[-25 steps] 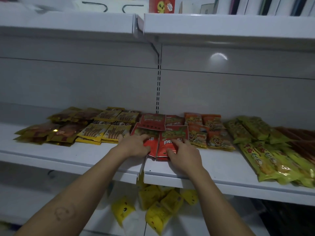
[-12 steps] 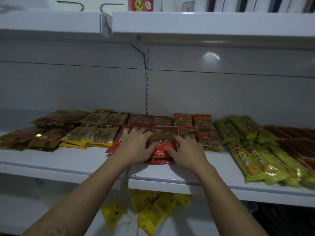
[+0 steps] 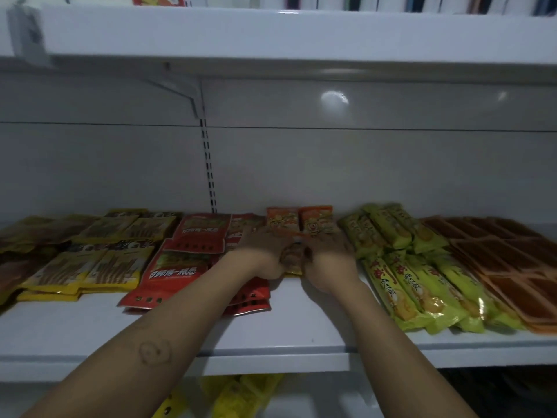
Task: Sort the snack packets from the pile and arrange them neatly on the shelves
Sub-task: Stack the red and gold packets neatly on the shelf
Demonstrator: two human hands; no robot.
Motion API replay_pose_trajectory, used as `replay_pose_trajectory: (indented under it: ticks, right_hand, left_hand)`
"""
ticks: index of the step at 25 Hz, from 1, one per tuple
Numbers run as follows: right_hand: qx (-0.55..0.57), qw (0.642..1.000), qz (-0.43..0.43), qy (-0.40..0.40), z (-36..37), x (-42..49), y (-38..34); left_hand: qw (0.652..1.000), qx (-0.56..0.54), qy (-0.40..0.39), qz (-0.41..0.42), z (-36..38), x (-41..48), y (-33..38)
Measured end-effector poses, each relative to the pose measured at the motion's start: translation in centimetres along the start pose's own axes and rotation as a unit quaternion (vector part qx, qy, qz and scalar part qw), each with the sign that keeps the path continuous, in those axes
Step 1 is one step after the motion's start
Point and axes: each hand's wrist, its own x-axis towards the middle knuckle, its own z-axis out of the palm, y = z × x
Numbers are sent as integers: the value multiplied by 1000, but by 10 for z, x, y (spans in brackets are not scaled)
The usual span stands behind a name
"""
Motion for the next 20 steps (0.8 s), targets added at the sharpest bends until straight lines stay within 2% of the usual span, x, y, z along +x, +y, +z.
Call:
replay_pose_trajectory:
  ticks: [2, 6, 11, 15, 17, 20]
  right_hand:
    - [-9, 1000, 21, 4, 3, 9, 6]
    - [-10, 997, 19, -71, 8, 19, 16]
    - [-9, 997, -7, -71, 0, 23, 19]
    - [10, 998, 29, -63, -9, 41, 26]
    - [25, 997, 48, -57, -16, 52, 27]
    - [8, 996, 79, -36, -17, 75, 29]
  left_hand:
    - [1000, 31, 6, -2, 2, 10, 1]
    - [998, 66, -15, -15, 3, 10, 1]
    - [999, 22, -33, -13, -7, 8, 1]
    - [999, -35, 22, -13, -13, 11, 0]
    - [999, -12, 43, -28, -12, 25, -9]
    - [997, 30, 11, -67, -12, 52, -21]
